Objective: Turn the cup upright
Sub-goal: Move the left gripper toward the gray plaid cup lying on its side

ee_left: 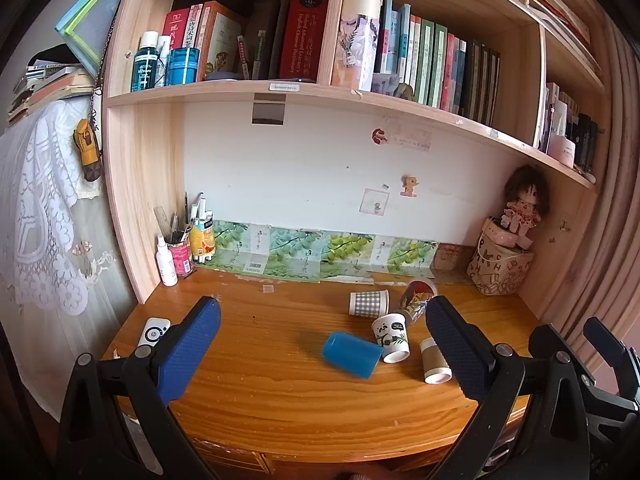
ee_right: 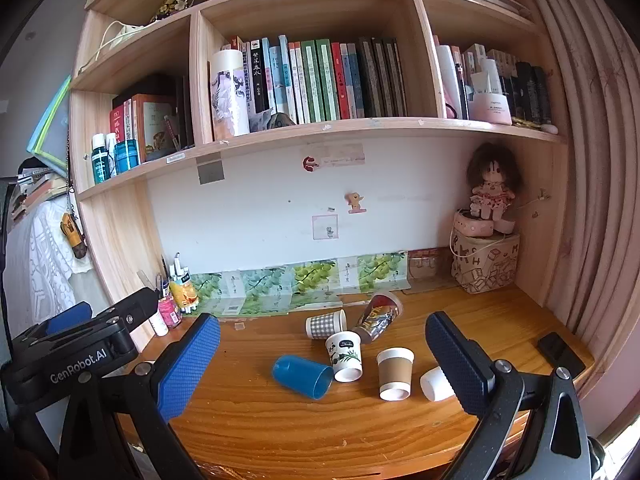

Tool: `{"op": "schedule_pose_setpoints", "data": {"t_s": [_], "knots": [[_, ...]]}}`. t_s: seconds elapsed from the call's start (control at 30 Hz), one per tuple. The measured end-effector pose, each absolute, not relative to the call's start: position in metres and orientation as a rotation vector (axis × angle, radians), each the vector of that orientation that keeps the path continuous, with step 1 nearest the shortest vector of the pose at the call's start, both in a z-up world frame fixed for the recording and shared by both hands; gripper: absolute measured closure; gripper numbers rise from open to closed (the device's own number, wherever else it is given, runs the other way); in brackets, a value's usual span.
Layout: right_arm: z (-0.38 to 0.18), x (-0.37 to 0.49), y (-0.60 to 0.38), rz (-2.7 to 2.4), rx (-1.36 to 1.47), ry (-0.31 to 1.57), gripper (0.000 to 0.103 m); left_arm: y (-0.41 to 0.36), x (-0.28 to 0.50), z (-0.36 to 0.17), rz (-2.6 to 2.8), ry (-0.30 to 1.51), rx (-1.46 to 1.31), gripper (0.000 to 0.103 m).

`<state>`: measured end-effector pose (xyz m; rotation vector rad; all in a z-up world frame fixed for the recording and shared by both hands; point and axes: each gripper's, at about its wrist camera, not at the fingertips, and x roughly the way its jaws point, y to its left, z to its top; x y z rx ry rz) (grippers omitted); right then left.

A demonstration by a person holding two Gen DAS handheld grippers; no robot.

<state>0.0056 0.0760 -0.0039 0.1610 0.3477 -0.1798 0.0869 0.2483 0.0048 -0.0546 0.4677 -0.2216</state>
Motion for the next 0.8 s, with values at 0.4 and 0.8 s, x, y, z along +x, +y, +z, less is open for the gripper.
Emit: {"op": "schedule_pose_setpoints", "data": {"t_s": [0.4,0.8], "knots": [[-0.012,0.044,0.070,-0.150,0.199,0.354,0.000,0.241,0.120,0.002,-0.207,0.475,-0.025,0.001],[-0.037,0.115,0.021,-0.198,0.330,0.474,0.000,0.198,0.187,-0.007,-0.236,0.534,0.078,0.001]]}}
